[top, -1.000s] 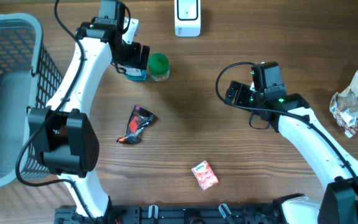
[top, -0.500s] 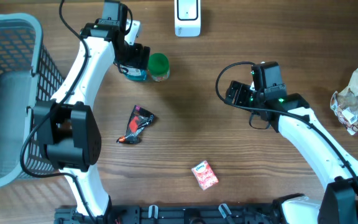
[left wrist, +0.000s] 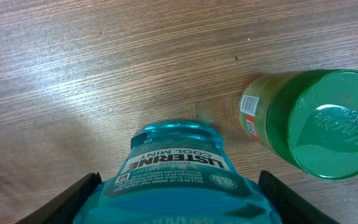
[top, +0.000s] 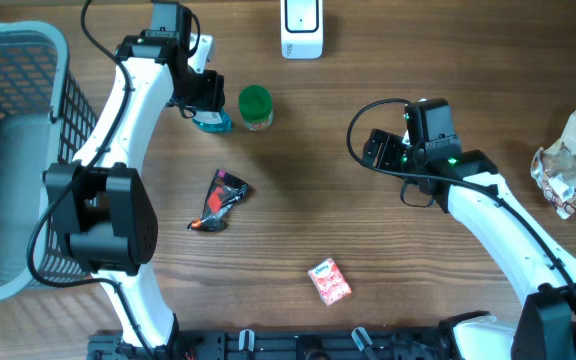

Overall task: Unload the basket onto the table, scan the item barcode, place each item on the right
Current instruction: 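Reach the left gripper down to the blue Listerine bottle, then grasp the Listerine bottle with the left gripper and lift it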

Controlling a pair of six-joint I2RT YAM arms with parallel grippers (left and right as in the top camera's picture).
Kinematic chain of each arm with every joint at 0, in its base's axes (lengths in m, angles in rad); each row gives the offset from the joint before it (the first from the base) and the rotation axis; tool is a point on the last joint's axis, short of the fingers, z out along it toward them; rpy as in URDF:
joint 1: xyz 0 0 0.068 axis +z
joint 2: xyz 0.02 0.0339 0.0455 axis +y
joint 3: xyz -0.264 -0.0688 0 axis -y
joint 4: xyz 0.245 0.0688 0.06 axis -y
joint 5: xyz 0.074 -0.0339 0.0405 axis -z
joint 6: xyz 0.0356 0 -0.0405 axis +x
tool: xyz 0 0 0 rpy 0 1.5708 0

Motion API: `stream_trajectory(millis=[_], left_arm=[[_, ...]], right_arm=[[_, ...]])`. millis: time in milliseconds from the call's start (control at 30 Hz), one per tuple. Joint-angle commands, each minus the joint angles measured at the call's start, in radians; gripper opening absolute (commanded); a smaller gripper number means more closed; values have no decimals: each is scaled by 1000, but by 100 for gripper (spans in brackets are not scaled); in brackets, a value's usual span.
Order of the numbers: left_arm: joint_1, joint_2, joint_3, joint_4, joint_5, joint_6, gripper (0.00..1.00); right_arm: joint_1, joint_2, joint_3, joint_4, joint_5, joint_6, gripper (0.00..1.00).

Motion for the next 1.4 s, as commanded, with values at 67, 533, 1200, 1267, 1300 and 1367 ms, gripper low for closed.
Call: stream_trajectory(millis=[67, 533, 1200, 1267, 1300, 1367], left_arm=[[3, -87, -5, -24, 26, -167, 66], [2, -230, -5, -162, 520, -538, 58], [-72, -230, -5, 107, 957, -875, 54], [-72, -230, -5, 108, 957, -875, 54], [-72, -230, -5, 111, 957, -875, 54], [-72, -230, -5, 119, 955, -875, 54]], right_arm=[[4, 14, 2, 8, 22, 5, 100], [4, 15, 2, 5, 29, -22, 100], [4, 15, 2, -3, 73, -48, 100], [4, 15, 2, -3, 72, -47, 100], [4, 15, 2, -3, 72, -47, 100], [4, 15, 2, -3, 73, -47, 100]])
